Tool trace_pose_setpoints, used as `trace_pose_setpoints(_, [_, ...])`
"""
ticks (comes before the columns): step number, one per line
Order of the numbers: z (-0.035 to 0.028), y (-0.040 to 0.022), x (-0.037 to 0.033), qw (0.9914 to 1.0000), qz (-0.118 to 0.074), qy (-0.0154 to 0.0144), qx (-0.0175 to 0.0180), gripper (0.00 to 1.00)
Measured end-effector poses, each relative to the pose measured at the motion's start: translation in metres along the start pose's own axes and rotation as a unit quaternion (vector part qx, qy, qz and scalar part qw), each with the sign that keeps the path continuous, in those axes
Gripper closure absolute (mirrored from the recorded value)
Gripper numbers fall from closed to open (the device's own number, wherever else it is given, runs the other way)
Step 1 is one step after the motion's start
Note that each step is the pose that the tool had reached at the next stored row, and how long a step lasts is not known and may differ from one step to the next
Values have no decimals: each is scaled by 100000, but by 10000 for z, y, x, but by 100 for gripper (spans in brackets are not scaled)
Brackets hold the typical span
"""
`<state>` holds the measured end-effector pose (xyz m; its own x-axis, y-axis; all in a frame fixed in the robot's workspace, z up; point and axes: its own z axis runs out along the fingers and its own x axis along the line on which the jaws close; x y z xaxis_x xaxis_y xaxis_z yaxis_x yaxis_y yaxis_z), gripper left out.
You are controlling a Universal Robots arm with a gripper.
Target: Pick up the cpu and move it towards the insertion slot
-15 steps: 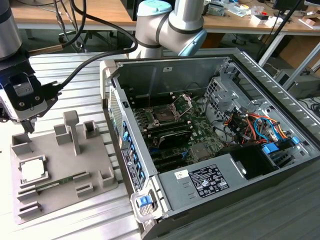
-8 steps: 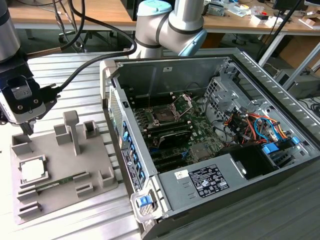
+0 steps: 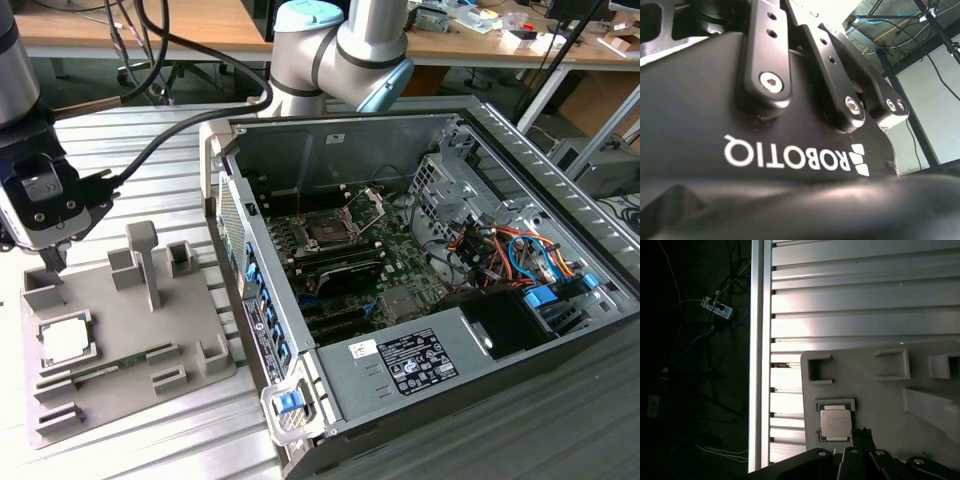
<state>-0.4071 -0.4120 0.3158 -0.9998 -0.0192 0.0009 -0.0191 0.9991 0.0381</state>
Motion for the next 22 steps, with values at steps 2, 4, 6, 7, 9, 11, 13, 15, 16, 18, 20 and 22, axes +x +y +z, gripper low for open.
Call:
trace_pose_setpoints(2, [4, -2, 2, 100000, 2, -1, -3, 89])
trace_pose_setpoints(4, [7, -4, 3, 100000, 0, 1, 0, 89])
trace_pose_setpoints(6, [10, -6, 4, 100000, 0, 6, 2, 89])
trace_pose_setpoints(7, [12, -7, 4, 100000, 0, 4, 1, 89])
trace_pose_setpoints(9, [16, -8, 5, 100000, 2, -2, -2, 89])
trace_pose_setpoints(11, [18, -10, 6, 100000, 0, 5, 1, 89])
trace_pose_setpoints(13, [21, -11, 7, 100000, -1, 6, 3, 89])
trace_pose_setpoints(15, [24, -13, 8, 100000, 0, 8, 2, 89])
trace_pose_setpoints(16, [26, -13, 8, 100000, 0, 4, 2, 89])
trace_pose_setpoints(18, [30, -14, 9, 100000, -1, 8, 4, 89])
trace_pose_setpoints(20, [34, -15, 10, 100000, -2, 6, 1, 89])
trace_pose_setpoints(22, [38, -16, 11, 100000, 1, 2, -1, 89])
